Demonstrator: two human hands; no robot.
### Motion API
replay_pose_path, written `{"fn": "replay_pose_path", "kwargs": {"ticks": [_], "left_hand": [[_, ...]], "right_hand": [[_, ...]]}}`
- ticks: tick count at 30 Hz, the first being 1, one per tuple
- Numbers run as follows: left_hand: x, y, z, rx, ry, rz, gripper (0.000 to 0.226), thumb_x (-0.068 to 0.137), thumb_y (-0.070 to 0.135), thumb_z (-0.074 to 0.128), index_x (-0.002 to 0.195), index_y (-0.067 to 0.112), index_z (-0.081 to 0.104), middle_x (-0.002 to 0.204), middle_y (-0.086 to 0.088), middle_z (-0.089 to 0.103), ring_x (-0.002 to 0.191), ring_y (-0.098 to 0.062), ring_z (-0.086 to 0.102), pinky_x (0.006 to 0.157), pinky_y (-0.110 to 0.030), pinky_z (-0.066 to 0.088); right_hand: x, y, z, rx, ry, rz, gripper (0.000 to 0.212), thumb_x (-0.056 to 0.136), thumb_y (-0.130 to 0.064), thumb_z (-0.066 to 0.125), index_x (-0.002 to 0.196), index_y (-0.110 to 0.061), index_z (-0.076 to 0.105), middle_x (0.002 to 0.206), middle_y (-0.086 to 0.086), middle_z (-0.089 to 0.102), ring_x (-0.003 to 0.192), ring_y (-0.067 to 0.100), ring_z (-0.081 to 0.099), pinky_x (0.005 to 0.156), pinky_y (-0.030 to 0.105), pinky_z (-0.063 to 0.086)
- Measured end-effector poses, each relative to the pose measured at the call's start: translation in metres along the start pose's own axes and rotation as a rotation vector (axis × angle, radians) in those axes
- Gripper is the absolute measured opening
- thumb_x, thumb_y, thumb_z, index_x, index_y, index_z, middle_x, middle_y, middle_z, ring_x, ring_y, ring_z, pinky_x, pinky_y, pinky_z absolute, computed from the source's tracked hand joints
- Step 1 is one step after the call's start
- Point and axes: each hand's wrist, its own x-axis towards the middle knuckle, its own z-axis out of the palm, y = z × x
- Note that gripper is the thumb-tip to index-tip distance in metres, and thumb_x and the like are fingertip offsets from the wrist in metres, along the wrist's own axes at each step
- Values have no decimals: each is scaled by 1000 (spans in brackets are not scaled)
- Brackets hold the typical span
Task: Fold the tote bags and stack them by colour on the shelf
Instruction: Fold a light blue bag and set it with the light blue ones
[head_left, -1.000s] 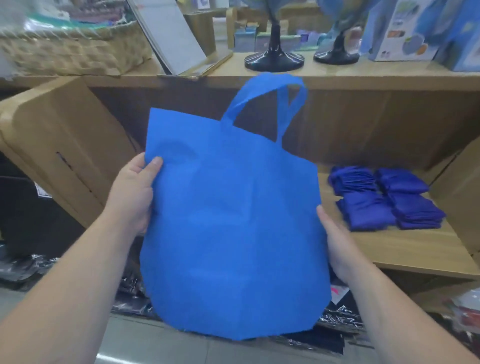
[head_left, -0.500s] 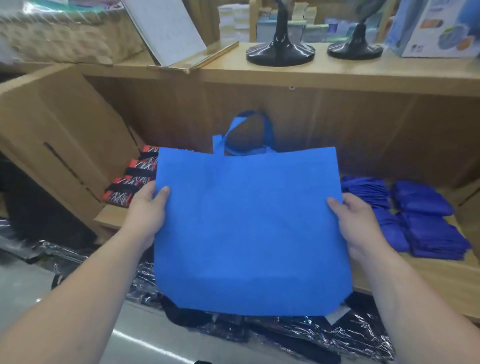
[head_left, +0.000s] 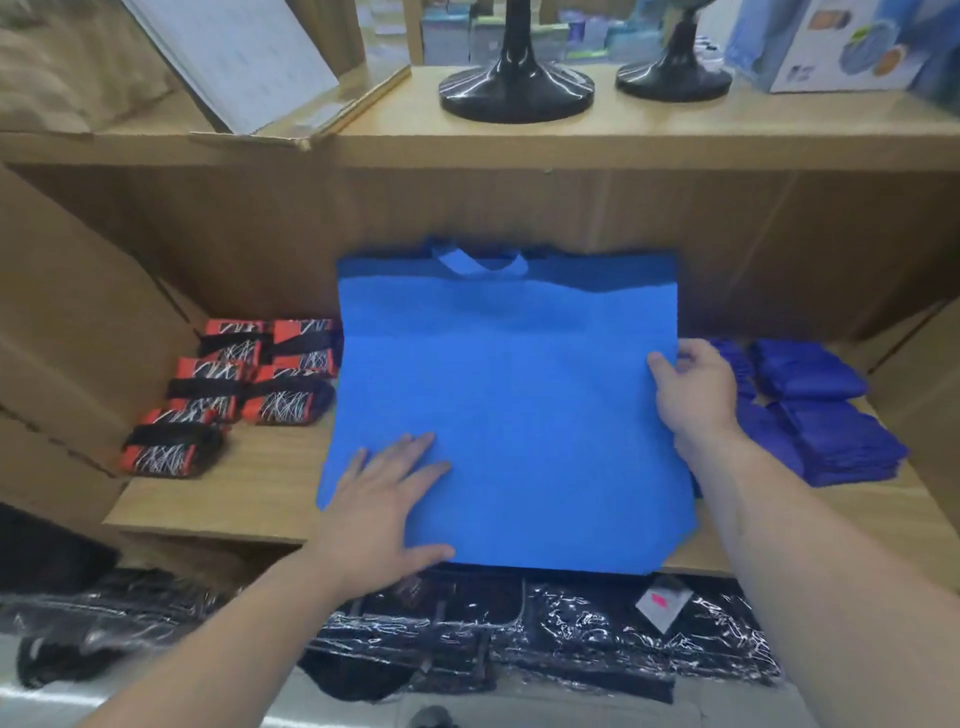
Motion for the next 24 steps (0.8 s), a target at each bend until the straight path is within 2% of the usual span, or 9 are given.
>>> {"fn": "replay_pose_path", "kwargs": {"ticks": [2,4,7,9,13,16,20,22,24], "left_hand": [[-2,-8,8,16,-70,-10,103,65,88,45,156,42,26,167,17,-3,154,-9,-4,125,-53,4],[-2,-11,10,26,-81,5,111,62,90,48,157,45,13,165,19,-16,152,-6,-17,124,-49,-6],[-4,-14,15,41,-82,13,114,63,85,59,157,47,6,163,20,-24,150,-4,-24,123,-49,-7],[-7,-15,18,19,-60,12,112,67,76,68,158,45,10,164,20,-23,151,-4,-22,122,-48,-7],[-13,-17,21,-42,-43,42,93,76,64,71,155,44,26,165,23,-17,150,0,-20,123,-43,-6],[-21,-22,22,-164,-39,63,75,80,59,73,147,46,42,163,27,3,149,10,-8,126,-39,3],[-32,-23,15,-361,-23,29,61,80,57,70,138,46,53,154,30,31,145,15,15,124,-24,8],[-34,-20,7,-455,-19,-20,54,81,59,69,132,42,61,148,27,43,141,17,26,121,-14,10],[-36,-16,1,-523,-31,-66,43,85,39,79,126,34,68,141,24,53,135,19,34,116,-7,14]], "right_hand": [[-7,3,-1,-181,22,-111,43,85,-19,75,124,-17,58,111,3,65,105,24,64,93,38,52],[-26,0,-7,-298,2,-310,61,83,-17,78,137,-11,51,131,12,52,121,26,52,108,34,40],[-65,-2,-13,-489,-81,-682,39,84,-22,77,120,-13,66,126,12,56,117,31,51,105,30,32],[-84,14,-16,-516,-270,-795,26,86,-35,70,104,-17,73,116,3,63,109,26,57,100,28,37],[-108,59,-36,-523,-679,-596,43,87,-66,57,109,-32,74,125,-24,58,119,2,55,102,38,48],[-112,79,-55,-543,-740,-547,59,83,-80,54,126,-42,67,144,-30,47,137,-2,42,114,38,38],[-116,74,-71,-608,-844,-538,93,58,-92,65,139,-51,47,154,-36,28,147,-11,16,121,24,13],[-115,71,-76,-633,-876,-541,95,53,-94,64,137,-56,41,153,-39,24,146,-15,11,120,18,7],[-112,70,-79,-632,-868,-552,82,62,-84,69,135,-55,45,150,-40,31,144,-15,19,120,18,14]]}}
